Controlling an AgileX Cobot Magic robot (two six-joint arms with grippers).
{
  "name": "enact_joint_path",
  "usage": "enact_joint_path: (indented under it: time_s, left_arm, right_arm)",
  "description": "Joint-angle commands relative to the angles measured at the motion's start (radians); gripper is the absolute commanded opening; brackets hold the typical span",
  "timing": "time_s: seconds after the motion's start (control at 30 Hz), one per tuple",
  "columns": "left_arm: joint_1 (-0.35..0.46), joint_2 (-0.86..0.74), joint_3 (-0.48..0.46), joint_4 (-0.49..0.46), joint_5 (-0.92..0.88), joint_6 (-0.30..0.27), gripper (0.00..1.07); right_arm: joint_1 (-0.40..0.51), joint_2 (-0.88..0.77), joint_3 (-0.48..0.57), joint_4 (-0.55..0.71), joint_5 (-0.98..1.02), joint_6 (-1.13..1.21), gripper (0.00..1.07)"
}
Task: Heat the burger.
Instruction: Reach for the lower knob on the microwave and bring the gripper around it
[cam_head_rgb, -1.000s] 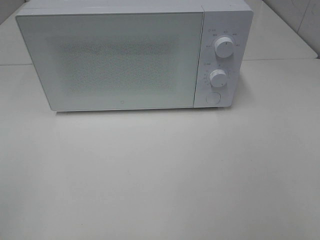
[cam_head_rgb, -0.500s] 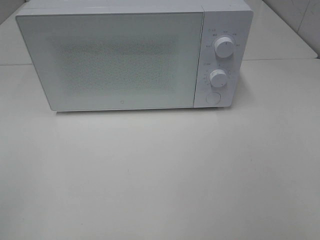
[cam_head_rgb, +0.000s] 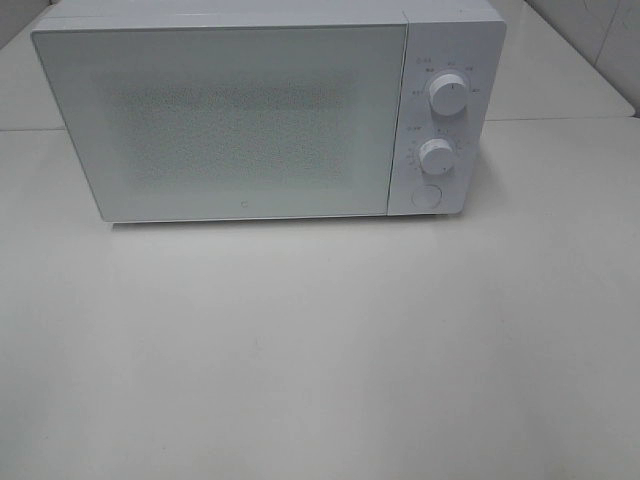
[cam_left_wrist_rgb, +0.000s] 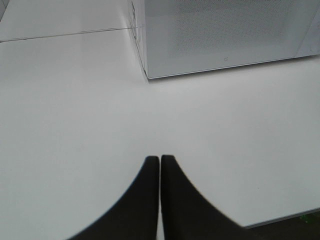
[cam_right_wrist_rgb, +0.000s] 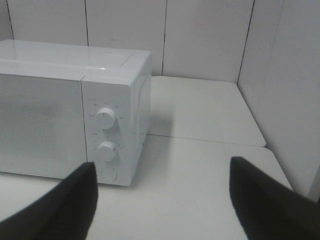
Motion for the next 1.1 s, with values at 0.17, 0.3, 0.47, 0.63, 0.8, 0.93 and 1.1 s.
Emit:
enact_joint_path:
  time_s: [0.17, 0.3, 0.47, 0.63, 0.8, 0.93, 1.1]
  left_arm:
    - [0.0, -0.005, 0.002, -0.01, -0.011, 0.006, 0.0]
    - [0.0, -0.005, 0.002, -0.01, -0.011, 0.006, 0.0]
    - [0.0, -0.005, 0.002, -0.01, -0.011, 0.006, 0.0]
    - [0.0, -0.005, 0.002, -0.01, -0.011, 0.006, 0.0]
    - [0.0, -0.005, 0.002, -0.01, -0.011, 0.006, 0.0]
    - [0.0, -0.005, 0.002, -0.01, -0.011, 0.006, 0.0]
    - [0.0, -0.005, 0.002, -0.01, -0.011, 0.006, 0.0]
  right_arm:
    - [-0.003, 0.223, 0.051, -0.003, -0.185, -0.006, 0.68]
    - [-0.003, 0.317, 0.053, -0.003, -0.255, -0.006, 0.68]
    - [-0.003, 0.464, 0.053, -0.003, -0.34, -0.006, 0.68]
    - [-0.003, 0.614, 0.053, -0.003, -0.472, -0.006, 0.68]
    - [-0.003, 0.779, 0.052, -0.003, -0.699, -0.005, 0.68]
    - [-0.003, 0.891, 0.052, -0.003, -0.854, -0.005, 0.68]
    - [-0.003, 1.04, 0.052, -0.003, -1.074, -0.003, 0.68]
